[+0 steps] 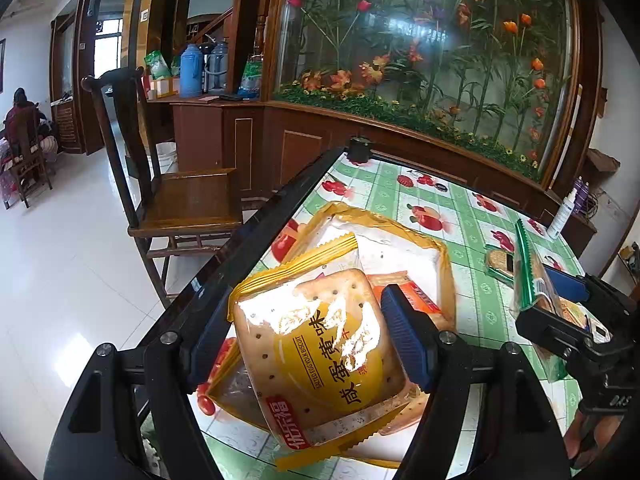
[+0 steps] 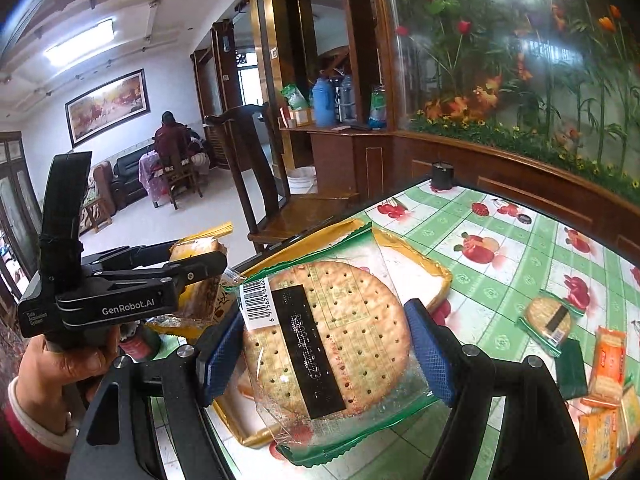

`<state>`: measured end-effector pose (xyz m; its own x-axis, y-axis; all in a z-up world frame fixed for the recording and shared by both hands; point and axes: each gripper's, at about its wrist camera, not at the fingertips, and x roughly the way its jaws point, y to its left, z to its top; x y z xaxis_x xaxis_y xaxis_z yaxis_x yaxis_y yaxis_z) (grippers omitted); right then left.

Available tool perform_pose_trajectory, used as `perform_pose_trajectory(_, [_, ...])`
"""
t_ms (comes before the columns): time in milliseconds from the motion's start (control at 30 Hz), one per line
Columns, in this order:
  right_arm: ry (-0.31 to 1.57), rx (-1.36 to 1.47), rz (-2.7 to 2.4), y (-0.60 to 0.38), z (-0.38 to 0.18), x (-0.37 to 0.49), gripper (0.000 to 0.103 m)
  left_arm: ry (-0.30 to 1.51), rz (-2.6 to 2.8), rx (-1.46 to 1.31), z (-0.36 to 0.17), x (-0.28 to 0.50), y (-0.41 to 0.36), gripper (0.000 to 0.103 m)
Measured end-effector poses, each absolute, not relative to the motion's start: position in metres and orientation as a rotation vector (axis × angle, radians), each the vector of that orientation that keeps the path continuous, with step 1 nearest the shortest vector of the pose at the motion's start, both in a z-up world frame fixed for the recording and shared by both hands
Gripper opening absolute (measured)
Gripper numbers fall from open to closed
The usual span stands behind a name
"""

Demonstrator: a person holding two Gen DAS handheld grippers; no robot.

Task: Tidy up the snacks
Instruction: 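Carry both packs over the tray and lower them in, then open both tools and lift away from the tray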

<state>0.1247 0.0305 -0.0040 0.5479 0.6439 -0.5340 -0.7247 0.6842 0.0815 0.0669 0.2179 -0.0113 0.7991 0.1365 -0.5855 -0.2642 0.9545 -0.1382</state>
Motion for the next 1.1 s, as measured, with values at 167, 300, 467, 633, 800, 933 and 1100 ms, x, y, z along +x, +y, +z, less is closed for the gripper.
perform_pose_trajectory(167, [0.606, -0.123, 0.825, 0.041, -0.013, 0.144, 0.078, 0.610, 0.229, -0.201, -0.013, 0.069, 0.221, 0.075])
perform_pose_trajectory(300, [0.642, -0.069, 0.831, 0.046, -0.024, 0.168, 0.078, 0.617, 0.224, -0.186, -0.016, 0.072, 0.219, 0.075])
perform_pose_trajectory(467, [0.681, -0.033, 0.826, 0.057, -0.036, 0.196, 0.078, 0.631, 0.212, -0.151, -0.018, 0.081, 0.209, 0.075])
perform_pose_trajectory(633, [0.708, -0.045, 0.808, 0.073, -0.049, 0.214, 0.078, 0.654, 0.217, -0.122, -0.023, 0.088, 0.206, 0.075])
perform_pose_trajectory(800, [0.729, -0.048, 0.800, 0.081, -0.055, 0.225, 0.078, 0.676, 0.233, -0.097, -0.028, 0.093, 0.205, 0.075])
perform_pose_trajectory(933, [0.750, -0.037, 0.795, 0.085, -0.061, 0.233, 0.078, 0.701, 0.246, -0.079, -0.032, 0.097, 0.203, 0.076])
perform_pose_trajectory(1100, [0.765, -0.051, 0.767, 0.089, -0.063, 0.237, 0.085, 0.737, 0.315, 0.012, -0.037, 0.100, 0.194, 0.083])
